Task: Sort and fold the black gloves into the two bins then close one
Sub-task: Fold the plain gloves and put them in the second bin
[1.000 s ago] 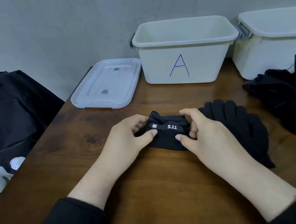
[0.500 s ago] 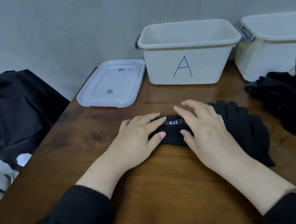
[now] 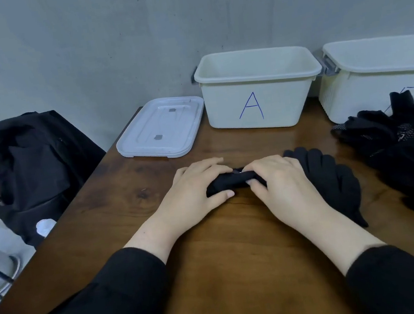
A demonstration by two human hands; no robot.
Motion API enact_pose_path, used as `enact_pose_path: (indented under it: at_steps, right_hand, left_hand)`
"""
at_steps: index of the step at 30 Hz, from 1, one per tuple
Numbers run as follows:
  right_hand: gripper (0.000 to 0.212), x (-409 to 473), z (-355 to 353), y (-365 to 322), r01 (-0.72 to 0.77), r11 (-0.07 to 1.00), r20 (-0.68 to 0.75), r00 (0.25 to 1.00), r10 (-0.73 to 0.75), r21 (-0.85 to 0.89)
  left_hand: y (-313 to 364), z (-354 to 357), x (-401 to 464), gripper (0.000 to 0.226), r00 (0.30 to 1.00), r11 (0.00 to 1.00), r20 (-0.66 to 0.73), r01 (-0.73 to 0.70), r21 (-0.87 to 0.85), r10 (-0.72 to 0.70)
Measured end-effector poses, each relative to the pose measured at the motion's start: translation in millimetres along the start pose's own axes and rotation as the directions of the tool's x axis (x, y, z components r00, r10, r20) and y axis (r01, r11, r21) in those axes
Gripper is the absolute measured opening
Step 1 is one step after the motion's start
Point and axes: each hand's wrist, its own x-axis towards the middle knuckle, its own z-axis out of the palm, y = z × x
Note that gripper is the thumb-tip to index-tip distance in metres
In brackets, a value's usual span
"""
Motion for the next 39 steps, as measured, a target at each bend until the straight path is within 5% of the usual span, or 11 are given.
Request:
enact_pose_path:
  at_steps: [10, 14, 17, 19, 22, 24, 27, 31, 33, 36, 39]
  right_hand:
    - [0.007, 4, -76, 0, -0.193, 0.78, 0.11, 0.981, 0.159, 0.596]
    - [0.01, -2, -100, 9, -0.21, 0.763, 0.059, 0.974, 0.221, 0.612]
    - [0.009, -6, -114, 25, -0.226, 0.852, -0.164, 0.927, 0.337, 0.472]
    - [0.013, -11, -120, 35, -0.182, 0.939, -0.307, 0.912, 0.271, 0.291]
    - [0.023, -17, -122, 46, -0.024, 1.0, -0.316, 0.948, 0.028, 0.019]
    - [0.035, -22, -121, 51, 0.091, 0.994, -0.187, 0.977, -0.102, -0.066]
    - [0.063, -28, -129, 55, 0.109, 0.99, -0.043, 0.993, -0.113, -0.087]
    - [0.046, -23, -154, 56, -0.172, 0.935, -0.253, 0.933, 0.256, 0.312]
    - [0.049, -11, -165, 62, -0.369, 0.76, -0.065, 0.879, 0.473, 0.535]
    - [0.03, 1, -178, 74, -0.493, 0.413, 0.33, 0.852, 0.407, 0.766]
    - [0.024, 9, -186, 88, -0.53, 0.379, 0.4, 0.838, 0.371, 0.759]
  left_hand:
    - [50, -33, 26, 0.034, 0.981, 0.705, 0.024, 0.156, -0.691, -0.194]
    - [72, -29, 46, 0.039, 0.964, 0.68, -0.056, 0.14, -0.72, -0.258]
    - [98, -19, 54, 0.019, 0.852, 0.651, -0.213, 0.181, -0.737, -0.478]
    - [121, -17, 58, 0.021, 0.826, 0.443, -0.089, 0.204, -0.873, -0.557]
    - [150, -13, 70, 0.046, 0.89, -0.006, 0.303, 0.32, -0.947, -0.342]
    - [160, -8, 81, 0.045, 0.903, -0.095, 0.349, 0.335, -0.937, -0.251]
    - [164, 0, 98, 0.036, 0.887, -0.106, 0.321, 0.303, -0.947, -0.331]
    - [169, 7, 112, 0.032, 0.888, -0.102, 0.324, 0.308, -0.946, -0.325]
    - [177, 9, 118, 0.029, 0.901, -0.079, 0.311, 0.302, -0.95, -0.301]
    - [186, 12, 128, 0.028, 0.919, -0.042, 0.289, 0.288, -0.957, -0.27]
    - [192, 14, 140, 0.027, 0.936, 0.029, 0.247, 0.262, -0.965, -0.253]
